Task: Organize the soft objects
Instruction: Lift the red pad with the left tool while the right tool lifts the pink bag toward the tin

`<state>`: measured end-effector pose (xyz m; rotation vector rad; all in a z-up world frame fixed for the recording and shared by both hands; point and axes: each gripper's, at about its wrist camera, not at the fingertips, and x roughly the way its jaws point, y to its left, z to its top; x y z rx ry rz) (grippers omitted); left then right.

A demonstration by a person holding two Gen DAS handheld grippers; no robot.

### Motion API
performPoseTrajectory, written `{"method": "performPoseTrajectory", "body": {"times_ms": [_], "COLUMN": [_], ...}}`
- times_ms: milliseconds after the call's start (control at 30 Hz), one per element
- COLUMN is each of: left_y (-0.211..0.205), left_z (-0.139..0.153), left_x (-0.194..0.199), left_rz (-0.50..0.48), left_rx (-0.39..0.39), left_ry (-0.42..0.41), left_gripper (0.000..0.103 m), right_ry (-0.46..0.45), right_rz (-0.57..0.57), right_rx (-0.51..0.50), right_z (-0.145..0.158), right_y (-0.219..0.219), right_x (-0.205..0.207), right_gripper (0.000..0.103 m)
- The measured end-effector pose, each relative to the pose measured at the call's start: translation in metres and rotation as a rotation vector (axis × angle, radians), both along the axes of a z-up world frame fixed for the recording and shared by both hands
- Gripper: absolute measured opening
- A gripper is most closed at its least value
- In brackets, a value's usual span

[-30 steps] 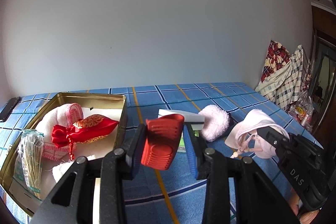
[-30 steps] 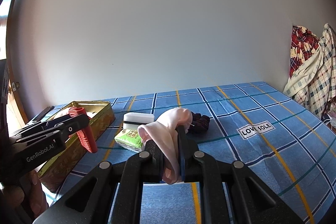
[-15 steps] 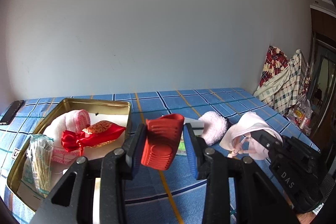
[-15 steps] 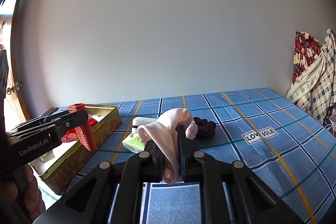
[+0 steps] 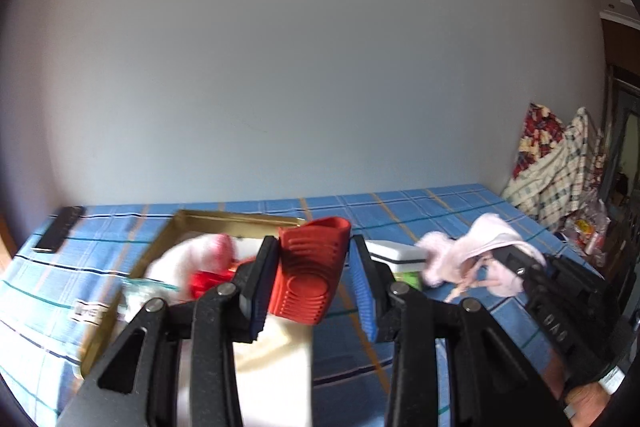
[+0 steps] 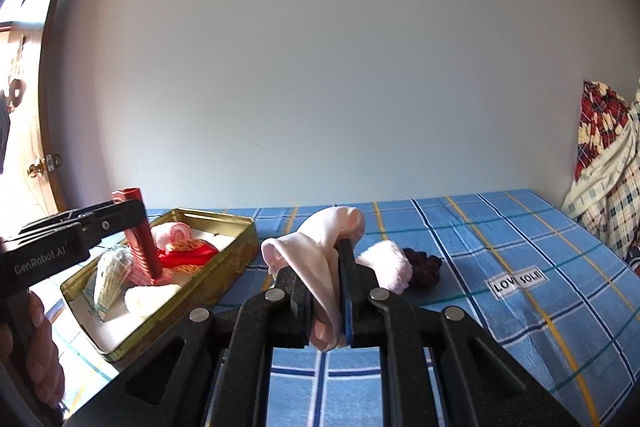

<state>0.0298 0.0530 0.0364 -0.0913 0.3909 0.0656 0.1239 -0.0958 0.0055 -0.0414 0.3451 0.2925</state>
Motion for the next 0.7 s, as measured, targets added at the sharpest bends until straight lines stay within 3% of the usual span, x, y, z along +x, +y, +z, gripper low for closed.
{"method": "performPoseTrajectory", "body": {"times_ms": [367, 700], "left_y": [0.067, 0.094], "left_z": [0.010, 0.006], "left_x": [-0.016, -0.001], "left_rz": [0.127, 0.159], "left_rx": [0.031, 0.018], "left_ry": [0.031, 0.110], "left_gripper": [0.035, 0.035], "right_ry": [-0.028, -0.049], "right_rz": [0.085, 0.171], "right_rx": [0.009, 0.017], "right_z": [0.015, 0.029], "right_y": [0.031, 0.068], "right_x": [0.006, 0.005], "right_gripper": [0.012, 0.012]}}
